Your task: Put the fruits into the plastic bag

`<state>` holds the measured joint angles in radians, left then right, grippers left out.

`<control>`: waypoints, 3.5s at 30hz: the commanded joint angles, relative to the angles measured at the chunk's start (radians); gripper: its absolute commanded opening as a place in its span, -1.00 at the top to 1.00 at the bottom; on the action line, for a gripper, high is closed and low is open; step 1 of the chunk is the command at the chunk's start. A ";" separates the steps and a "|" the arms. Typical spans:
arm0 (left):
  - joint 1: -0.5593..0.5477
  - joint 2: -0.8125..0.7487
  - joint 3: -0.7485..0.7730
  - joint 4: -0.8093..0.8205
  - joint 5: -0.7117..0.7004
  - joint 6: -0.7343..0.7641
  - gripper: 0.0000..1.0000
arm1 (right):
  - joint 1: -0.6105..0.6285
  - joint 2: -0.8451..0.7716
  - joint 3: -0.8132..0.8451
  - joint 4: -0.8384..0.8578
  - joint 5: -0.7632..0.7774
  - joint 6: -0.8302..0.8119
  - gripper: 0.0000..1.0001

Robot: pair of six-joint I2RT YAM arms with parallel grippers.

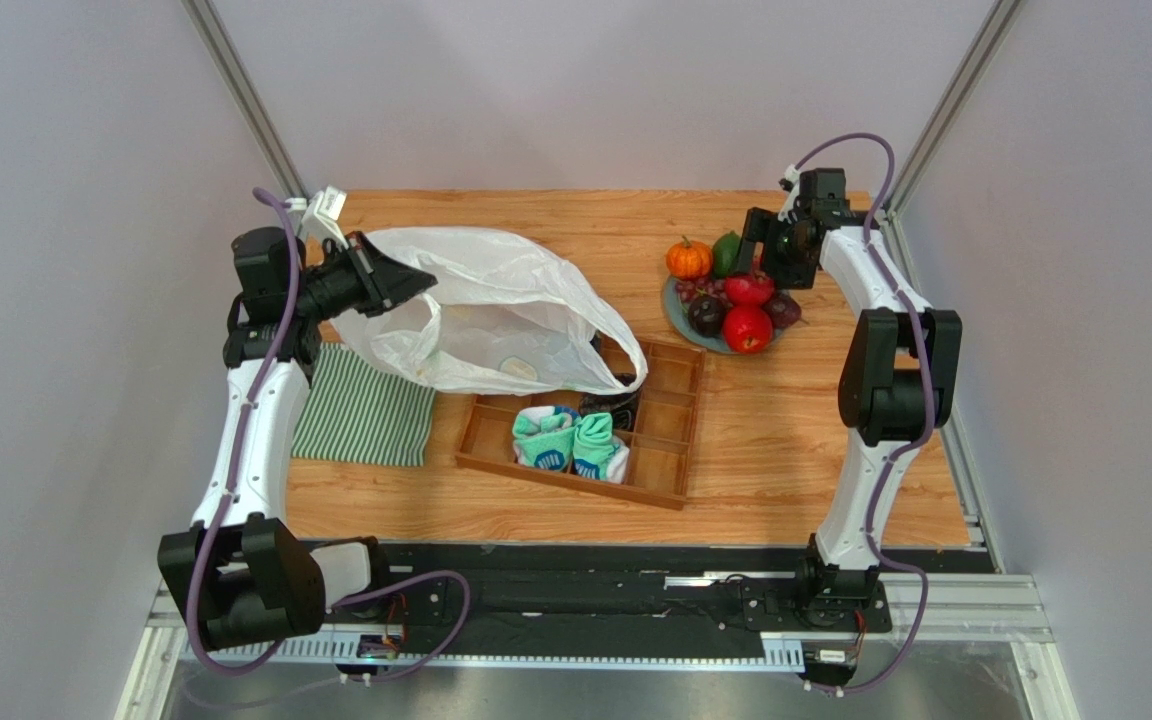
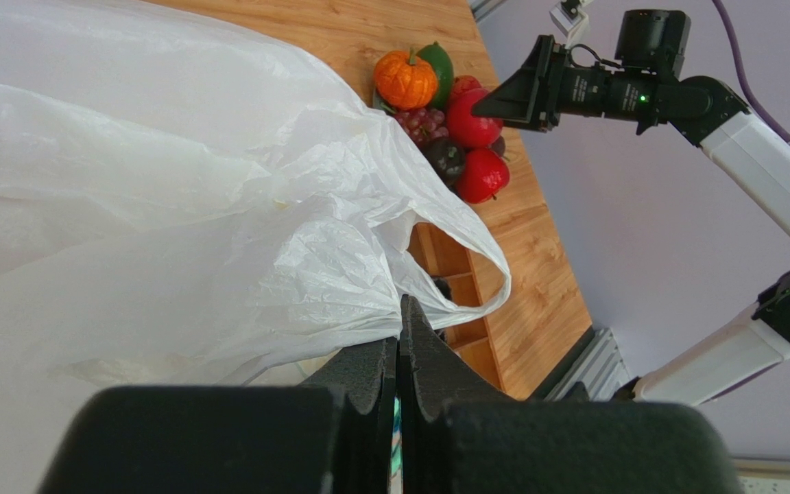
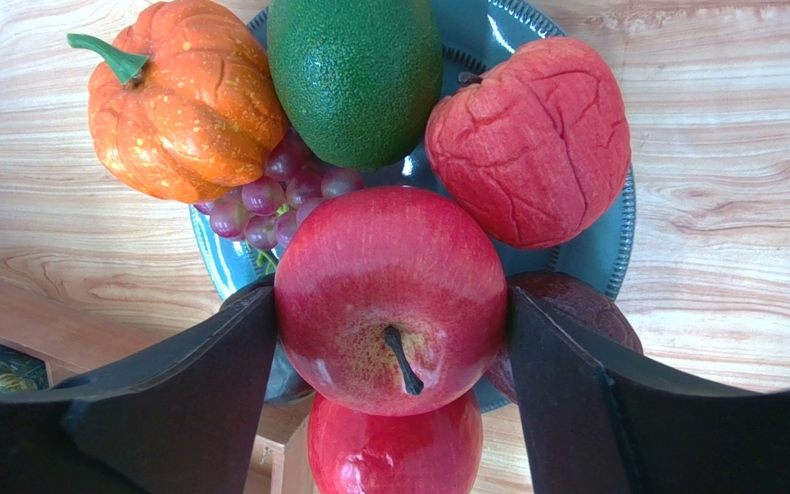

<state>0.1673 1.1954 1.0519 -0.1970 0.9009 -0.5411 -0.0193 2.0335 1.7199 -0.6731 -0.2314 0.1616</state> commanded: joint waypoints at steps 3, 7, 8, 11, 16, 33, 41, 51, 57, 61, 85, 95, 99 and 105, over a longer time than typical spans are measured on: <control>0.011 0.007 0.000 0.039 0.021 -0.002 1.00 | -0.002 -0.007 0.040 0.023 -0.023 0.006 -0.20; 0.009 0.007 -0.001 0.041 0.021 -0.003 1.00 | -0.002 -0.027 0.035 0.026 -0.036 0.009 -0.04; 0.009 0.007 -0.001 0.042 0.021 -0.003 1.00 | -0.002 -0.033 0.032 0.027 -0.039 0.009 0.01; 0.009 0.007 -0.003 0.044 0.023 -0.005 1.00 | -0.002 -0.059 0.027 0.032 -0.052 0.015 0.10; 0.009 0.006 -0.006 0.050 0.029 -0.011 1.00 | -0.001 -0.127 0.024 0.038 -0.068 0.030 0.18; 0.009 -0.022 -0.029 0.110 0.052 -0.060 1.00 | 0.564 -0.578 -0.321 0.441 -0.048 0.164 0.31; 0.009 -0.030 -0.033 0.133 0.059 -0.072 1.00 | 0.820 -0.328 -0.201 0.419 0.015 0.153 0.35; 0.009 -0.023 -0.070 0.313 0.148 -0.189 1.00 | 0.860 -0.182 -0.131 0.524 0.193 0.223 0.37; -0.018 0.007 -0.099 0.548 0.204 -0.439 1.00 | 0.874 -0.116 -0.080 0.661 0.204 0.256 0.36; -0.072 -0.010 -0.066 0.605 0.197 -0.549 1.00 | 0.895 -0.075 -0.066 0.785 0.221 0.251 0.35; -0.065 -0.059 -0.072 1.141 0.076 -1.141 1.00 | 0.725 0.157 0.165 0.482 0.454 0.116 0.30; -0.061 0.085 0.034 0.575 0.099 -0.501 1.00 | 0.650 0.178 0.225 0.365 0.426 0.093 0.24; -0.083 0.139 0.045 0.539 0.090 -0.386 1.00 | 0.647 0.227 0.293 0.316 0.412 0.082 0.19; -0.094 0.187 0.030 0.554 0.110 -0.396 1.00 | 0.645 0.248 0.326 0.280 0.351 0.079 -0.28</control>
<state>0.0795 1.3773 1.0573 0.3611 0.9913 -1.0130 0.6216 2.2726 1.9984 -0.3668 0.1661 0.2577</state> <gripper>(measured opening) 0.008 0.710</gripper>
